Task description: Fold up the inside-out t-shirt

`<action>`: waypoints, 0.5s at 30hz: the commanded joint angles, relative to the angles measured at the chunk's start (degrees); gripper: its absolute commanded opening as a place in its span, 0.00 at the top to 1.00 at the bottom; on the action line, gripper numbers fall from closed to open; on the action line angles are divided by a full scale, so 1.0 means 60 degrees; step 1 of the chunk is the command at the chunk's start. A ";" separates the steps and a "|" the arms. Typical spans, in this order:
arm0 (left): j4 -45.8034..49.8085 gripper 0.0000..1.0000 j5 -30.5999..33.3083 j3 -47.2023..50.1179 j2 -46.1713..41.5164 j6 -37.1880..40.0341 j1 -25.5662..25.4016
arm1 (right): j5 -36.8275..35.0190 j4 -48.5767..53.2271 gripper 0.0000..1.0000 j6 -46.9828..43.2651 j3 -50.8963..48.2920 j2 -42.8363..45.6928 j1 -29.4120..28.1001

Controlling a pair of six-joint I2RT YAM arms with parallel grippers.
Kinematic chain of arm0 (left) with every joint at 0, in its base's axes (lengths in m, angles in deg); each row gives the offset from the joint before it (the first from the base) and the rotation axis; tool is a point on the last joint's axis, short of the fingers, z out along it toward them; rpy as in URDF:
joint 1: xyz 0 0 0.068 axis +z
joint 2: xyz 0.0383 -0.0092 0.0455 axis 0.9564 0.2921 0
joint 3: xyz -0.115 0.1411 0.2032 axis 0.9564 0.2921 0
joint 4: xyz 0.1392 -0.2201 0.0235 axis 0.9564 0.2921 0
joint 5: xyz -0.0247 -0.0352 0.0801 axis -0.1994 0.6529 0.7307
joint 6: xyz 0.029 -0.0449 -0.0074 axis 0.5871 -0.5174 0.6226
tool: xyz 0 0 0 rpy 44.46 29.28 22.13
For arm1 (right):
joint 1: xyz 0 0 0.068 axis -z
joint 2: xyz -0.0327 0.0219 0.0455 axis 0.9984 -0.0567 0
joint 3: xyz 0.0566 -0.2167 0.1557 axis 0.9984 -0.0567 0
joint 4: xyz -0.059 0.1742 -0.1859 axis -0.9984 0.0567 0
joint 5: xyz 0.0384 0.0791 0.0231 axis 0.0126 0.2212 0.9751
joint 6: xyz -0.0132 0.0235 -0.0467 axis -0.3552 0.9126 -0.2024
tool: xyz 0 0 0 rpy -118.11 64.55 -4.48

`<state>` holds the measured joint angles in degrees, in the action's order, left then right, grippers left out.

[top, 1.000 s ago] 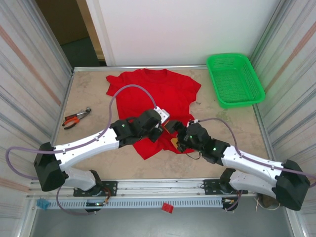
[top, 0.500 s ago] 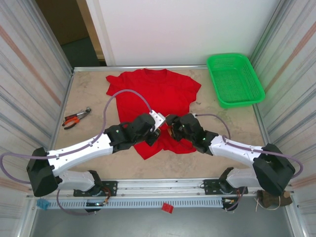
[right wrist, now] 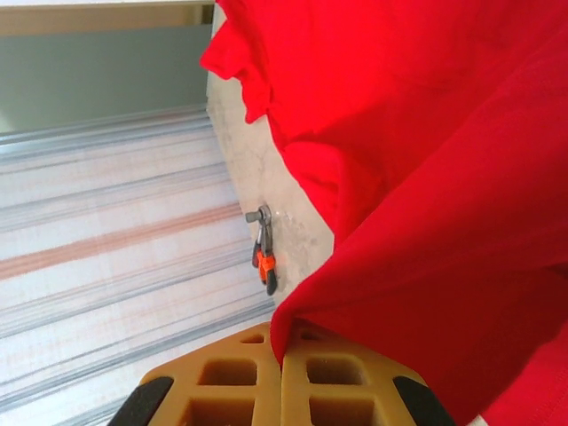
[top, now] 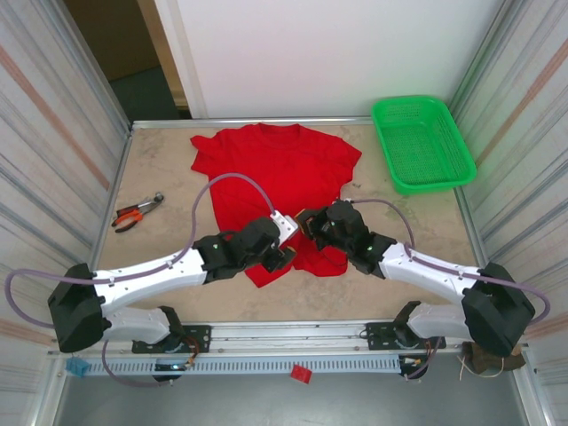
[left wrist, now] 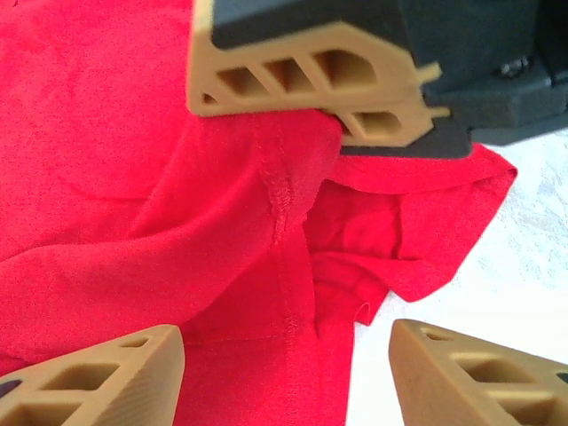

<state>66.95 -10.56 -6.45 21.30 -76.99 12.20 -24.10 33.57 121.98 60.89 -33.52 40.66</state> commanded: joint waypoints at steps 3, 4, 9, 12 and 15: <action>-0.1122 0.33 0.0832 0.0119 0.0106 0.0064 -0.0472 | 0.0020 0.0249 1.00 -0.0261 0.0120 0.0239 0.0061; -0.1271 0.33 0.1017 0.0095 0.0281 0.0041 -0.0536 | 0.0035 0.0238 1.00 -0.0260 0.0110 0.0244 0.0055; -0.2170 0.32 0.2157 -0.0041 0.1301 0.0045 -0.0718 | 0.0049 0.0310 1.00 -0.0265 0.0126 0.0323 0.0053; -0.2596 0.31 0.2919 -0.0037 0.1918 0.0031 -0.0718 | 0.0035 0.0394 1.00 -0.0288 0.0143 0.0416 0.0060; -0.3010 0.31 0.3743 -0.0068 0.2504 0.0111 -0.0691 | 0.0020 0.0510 1.00 -0.0289 0.0164 0.0558 0.0035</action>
<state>52.83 3.71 -5.95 33.19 -76.71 7.41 -25.95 36.74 121.87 60.86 -33.04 42.39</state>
